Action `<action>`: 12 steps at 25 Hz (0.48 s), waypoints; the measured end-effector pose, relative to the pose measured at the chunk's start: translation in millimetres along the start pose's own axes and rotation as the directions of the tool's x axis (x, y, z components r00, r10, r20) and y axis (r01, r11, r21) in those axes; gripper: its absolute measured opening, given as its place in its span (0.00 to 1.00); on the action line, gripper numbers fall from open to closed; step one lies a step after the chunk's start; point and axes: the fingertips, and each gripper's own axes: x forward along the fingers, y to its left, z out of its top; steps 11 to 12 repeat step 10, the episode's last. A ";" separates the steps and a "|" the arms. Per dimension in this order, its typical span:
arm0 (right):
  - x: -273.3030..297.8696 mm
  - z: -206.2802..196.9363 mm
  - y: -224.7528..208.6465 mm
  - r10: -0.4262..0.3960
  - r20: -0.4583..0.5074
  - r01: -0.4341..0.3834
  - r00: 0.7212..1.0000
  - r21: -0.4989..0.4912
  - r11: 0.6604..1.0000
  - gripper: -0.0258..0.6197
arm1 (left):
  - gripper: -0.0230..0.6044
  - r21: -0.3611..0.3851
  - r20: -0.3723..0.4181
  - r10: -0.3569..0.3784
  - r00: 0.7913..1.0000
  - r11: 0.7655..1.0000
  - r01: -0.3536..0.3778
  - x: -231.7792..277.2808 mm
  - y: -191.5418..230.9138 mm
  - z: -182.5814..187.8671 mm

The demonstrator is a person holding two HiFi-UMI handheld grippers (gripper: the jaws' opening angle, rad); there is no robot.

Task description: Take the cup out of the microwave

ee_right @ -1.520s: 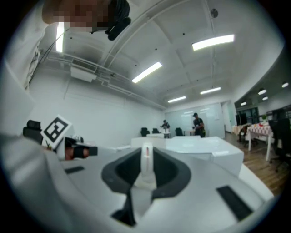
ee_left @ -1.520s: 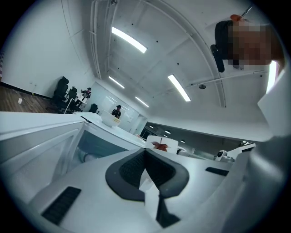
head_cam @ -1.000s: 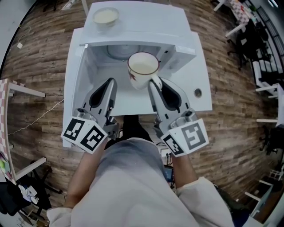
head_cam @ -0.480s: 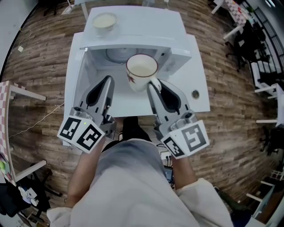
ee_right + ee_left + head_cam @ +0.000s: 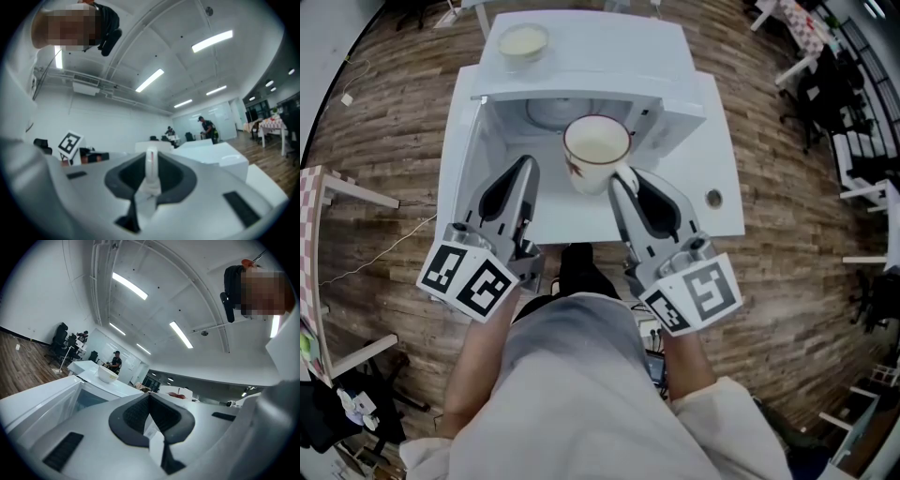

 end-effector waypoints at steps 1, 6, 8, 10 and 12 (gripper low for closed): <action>-0.6 -0.2 -0.4 0.001 0.000 -0.001 1.000 0.002 1.000 0.15 | 0.05 0.000 -0.002 0.002 1.000 1.000 -0.002 0.1 -0.4 -0.8; -3.3 -2.3 -0.1 -0.004 0.002 0.004 1.000 0.015 1.000 0.15 | 0.05 0.002 -0.011 0.005 1.000 1.000 -0.005 -2.9 -1.9 -3.5; -3.9 -4.2 0.6 -0.009 -0.002 0.009 1.000 0.019 1.000 0.15 | 0.05 0.002 -0.012 0.005 1.000 1.000 -0.005 -4.8 -1.2 -4.0; -4.1 -6.1 1.9 -0.011 -0.005 0.011 1.000 0.023 1.000 0.15 | 0.05 0.002 -0.014 0.005 1.000 1.000 -0.005 -6.8 -0.4 -4.3; -4.1 -6.1 1.9 -0.011 -0.005 0.011 1.000 0.023 1.000 0.15 | 0.05 0.002 -0.014 0.005 1.000 1.000 -0.005 -6.8 -0.4 -4.3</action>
